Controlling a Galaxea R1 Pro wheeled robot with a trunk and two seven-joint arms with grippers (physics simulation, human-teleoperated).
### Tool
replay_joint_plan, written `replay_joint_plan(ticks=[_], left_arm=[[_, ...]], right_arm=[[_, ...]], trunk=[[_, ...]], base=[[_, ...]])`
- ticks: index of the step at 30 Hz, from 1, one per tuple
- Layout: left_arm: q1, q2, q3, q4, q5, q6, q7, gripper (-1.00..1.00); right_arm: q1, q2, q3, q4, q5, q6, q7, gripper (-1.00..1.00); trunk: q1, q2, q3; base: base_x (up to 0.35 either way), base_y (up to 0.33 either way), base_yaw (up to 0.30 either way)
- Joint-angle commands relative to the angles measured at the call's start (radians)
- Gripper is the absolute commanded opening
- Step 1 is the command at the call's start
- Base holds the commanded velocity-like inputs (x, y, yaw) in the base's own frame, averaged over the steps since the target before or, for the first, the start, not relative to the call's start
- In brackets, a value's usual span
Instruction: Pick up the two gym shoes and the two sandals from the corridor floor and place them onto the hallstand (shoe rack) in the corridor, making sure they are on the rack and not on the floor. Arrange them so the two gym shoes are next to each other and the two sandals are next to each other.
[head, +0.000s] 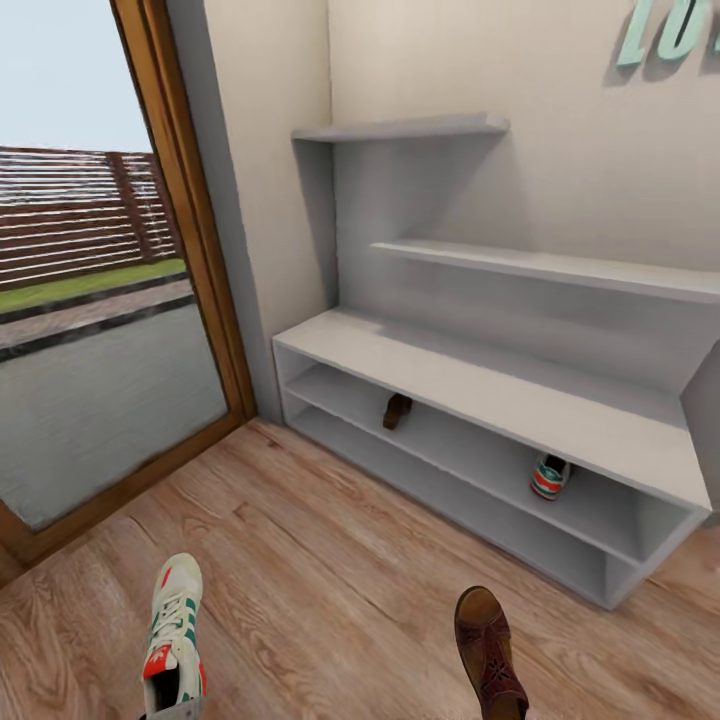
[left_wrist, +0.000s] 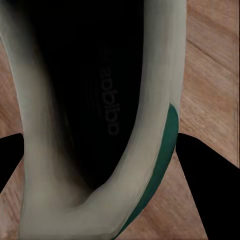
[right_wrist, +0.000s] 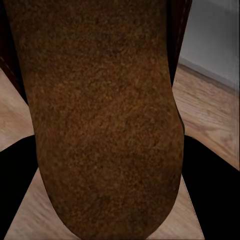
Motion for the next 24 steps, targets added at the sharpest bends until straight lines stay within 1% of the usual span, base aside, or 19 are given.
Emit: replay_joint_plan(ticks=[1,16,24], left_arm=[[-0.001,0.0,0.005,0.001,-0.011,-0.004,0.003,-1.0],[-0.001,0.0,0.005,0.001,-0.011,-0.004,0.003,-1.0],[-0.001,0.0,0.005,0.001,-0.011,-0.004,0.003,-1.0]], right_arm=[[-0.001,0.001,-0.005,0.001,0.01,-0.003,-0.005,-1.0],[-0.001,0.001,-0.005,0.001,0.01,-0.003,-0.005,-1.0],[-0.001,0.001,-0.005,0.001,0.01,-0.003,-0.005,-1.0]], trunk=[[0.0,0.0,-0.001],[0.0,0.0,-0.001],[0.0,0.0,-0.001]], base=[[0.0,0.0,-0.3],[-0.001,0.0,-0.3],[-0.056,0.0,-0.3]])
